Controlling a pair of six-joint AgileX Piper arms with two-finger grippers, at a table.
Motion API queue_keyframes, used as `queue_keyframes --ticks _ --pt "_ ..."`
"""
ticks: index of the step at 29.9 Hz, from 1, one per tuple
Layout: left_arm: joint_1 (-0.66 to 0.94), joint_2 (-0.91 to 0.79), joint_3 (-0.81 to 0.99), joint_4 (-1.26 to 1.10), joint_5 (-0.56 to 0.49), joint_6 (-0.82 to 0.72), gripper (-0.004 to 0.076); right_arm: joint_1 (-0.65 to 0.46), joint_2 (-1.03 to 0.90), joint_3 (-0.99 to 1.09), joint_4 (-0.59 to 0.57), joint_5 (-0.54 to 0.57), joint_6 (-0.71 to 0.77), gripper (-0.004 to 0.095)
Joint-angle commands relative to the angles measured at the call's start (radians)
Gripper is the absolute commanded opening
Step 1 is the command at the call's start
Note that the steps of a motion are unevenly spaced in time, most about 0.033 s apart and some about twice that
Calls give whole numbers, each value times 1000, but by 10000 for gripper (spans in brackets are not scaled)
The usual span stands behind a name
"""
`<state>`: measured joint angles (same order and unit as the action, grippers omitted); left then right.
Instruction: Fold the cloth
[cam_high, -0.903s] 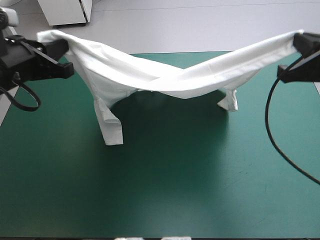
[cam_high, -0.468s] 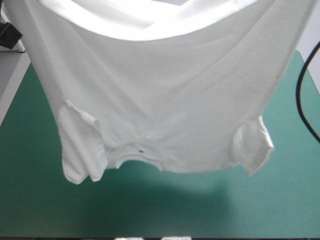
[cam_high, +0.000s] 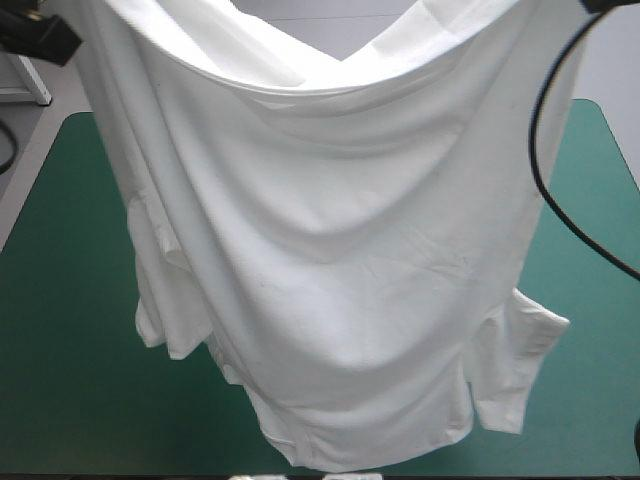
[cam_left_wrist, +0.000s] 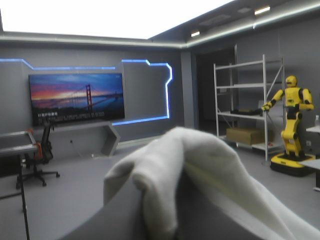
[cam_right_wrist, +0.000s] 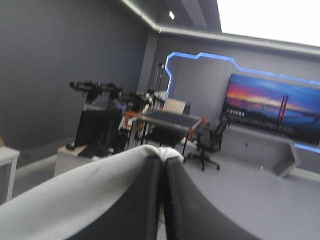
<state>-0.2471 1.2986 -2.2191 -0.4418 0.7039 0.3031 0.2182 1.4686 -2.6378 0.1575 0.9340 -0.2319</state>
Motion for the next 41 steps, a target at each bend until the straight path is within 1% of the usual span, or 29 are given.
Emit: queue_keyframes --ticks 1,3,6,8,9,10,11,12,13,16,19,22,24,25,26,27,28,29,30,33,36,39,41 --pt "-5 80 -14 16 -71 0 -9 -2 73 -5 -25 -68 3 -11" --pt "-5 128 -14 34 -102 0 -9 -2 117 -5 -35 -131 3 -11" --pt "-5 200 -14 45 -224 3 -9 -2 180 -5 -45 -287 11 -11" --pt "-5 244 -14 26 -377 3 -9 -2 214 -5 -67 -418 14 -11" --pt "-5 261 -14 1 -434 13 -9 -2 223 -7 -74 -476 14 -11" --pt "-5 275 -14 -50 -512 32 -9 -2 232 -7 -86 -525 14 -11" --pt "-5 286 -14 -85 -553 62 -9 -2 237 -7 -92 -560 14 -11" --pt "-5 293 -19 -126 -582 96 -9 -2 238 -7 -92 -576 14 -11" --pt "-5 303 -28 -149 -587 125 -9 -2 238 -7 -92 -577 14 -11" --pt "-5 344 -84 -181 -565 208 -9 -2 239 -7 -92 -544 14 -11" --pt "-5 386 -133 -181 -534 213 -9 -2 250 -5 -92 -482 14 -11" --pt "-5 416 -138 -171 -470 213 -9 -2 274 -5 -92 -379 22 -11" --pt "-3 448 -138 -148 -362 213 -9 -2 298 -5 -92 -270 54 -11" --pt "-3 463 -138 -132 -303 210 -9 -2 311 -5 -92 -220 72 -11" --pt "-3 491 -138 -97 -197 188 -9 -2 326 -5 -92 -147 94 -11" --pt "-3 512 -138 -72 -124 164 -9 -2 343 -5 -92 -74 104 -11" --pt "-3 539 -138 -37 -38 124 -9 -2 358 -5 -92 -1 106 -11" --pt "-3 567 -138 4 35 50 -9 -2 377 -5 -92 67 106 -11" --pt "-3 594 -138 41 93 4 -9 -2 397 -5 -92 117 113 -11" --pt "-3 658 -138 128 202 -104 -9 -2 451 -5 -94 209 134 -12" --pt "-3 707 -138 154 306 -129 -9 -2 505 2 -115 299 147 -12" --pt "-3 755 -131 154 430 -129 -9 -16 528 85 -109 316 172 -13" --pt "-3 778 -78 157 488 -131 -9 -27 523 185 -105 316 177 -13"
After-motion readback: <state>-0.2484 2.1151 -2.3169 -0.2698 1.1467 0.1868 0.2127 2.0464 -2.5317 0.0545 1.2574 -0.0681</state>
